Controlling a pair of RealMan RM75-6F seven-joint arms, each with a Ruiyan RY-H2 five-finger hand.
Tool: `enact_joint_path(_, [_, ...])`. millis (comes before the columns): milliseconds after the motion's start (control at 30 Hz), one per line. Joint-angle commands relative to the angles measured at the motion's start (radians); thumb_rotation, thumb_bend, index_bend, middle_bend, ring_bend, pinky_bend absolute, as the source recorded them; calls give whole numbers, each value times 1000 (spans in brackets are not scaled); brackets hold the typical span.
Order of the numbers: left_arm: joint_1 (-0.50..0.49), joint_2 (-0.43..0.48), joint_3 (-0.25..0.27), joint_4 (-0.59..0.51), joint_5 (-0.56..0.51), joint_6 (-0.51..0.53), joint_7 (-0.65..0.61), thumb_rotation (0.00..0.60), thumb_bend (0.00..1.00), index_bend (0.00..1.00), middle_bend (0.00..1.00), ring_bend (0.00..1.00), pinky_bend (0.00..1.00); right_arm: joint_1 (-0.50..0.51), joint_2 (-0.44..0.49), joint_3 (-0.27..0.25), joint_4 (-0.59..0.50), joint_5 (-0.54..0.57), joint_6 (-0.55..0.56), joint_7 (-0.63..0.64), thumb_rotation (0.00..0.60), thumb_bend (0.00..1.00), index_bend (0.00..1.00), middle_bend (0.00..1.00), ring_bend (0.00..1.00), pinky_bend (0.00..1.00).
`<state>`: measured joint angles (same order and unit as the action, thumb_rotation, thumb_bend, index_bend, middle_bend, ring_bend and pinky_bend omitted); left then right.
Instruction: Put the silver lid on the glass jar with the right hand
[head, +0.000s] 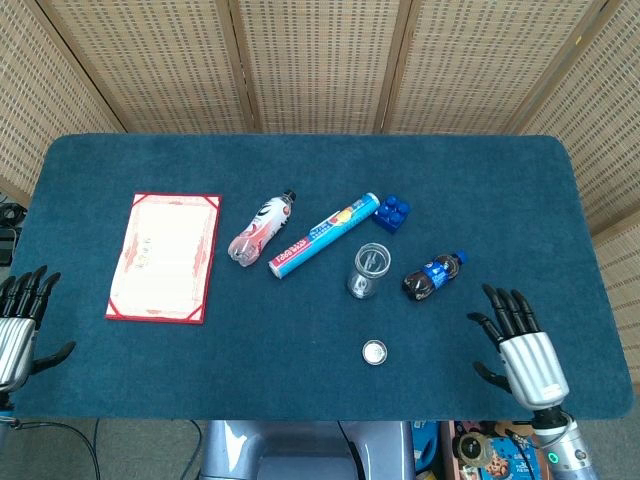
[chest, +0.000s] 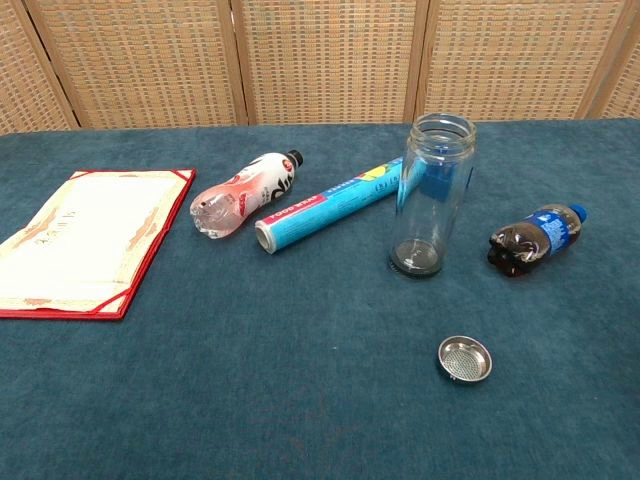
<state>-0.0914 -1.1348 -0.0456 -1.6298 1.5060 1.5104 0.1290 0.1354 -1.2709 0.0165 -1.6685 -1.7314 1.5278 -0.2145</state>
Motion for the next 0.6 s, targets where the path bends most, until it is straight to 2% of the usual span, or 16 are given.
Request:
enact_joint_path(33, [1, 1, 0, 0, 1, 2, -3, 600, 203, 0, 0, 0, 0, 15, -26, -8, -16, -15, -27, -31, 600, 114, 394, 95, 0, 118])
enact_joint_path(367, [4, 4, 1, -1, 9, 8, -13, 600, 203, 0, 0, 0, 0, 51, -96, -12, -35, -20, -97, -95, 600, 207, 505, 202, 0, 159])
enact_joint_path(600, [-1, 2, 1, 4, 6, -1, -17, 600, 203, 0, 0, 0, 0, 85, -151, 6, -25, 15, -159, -121, 600, 277, 545, 236, 0, 182])
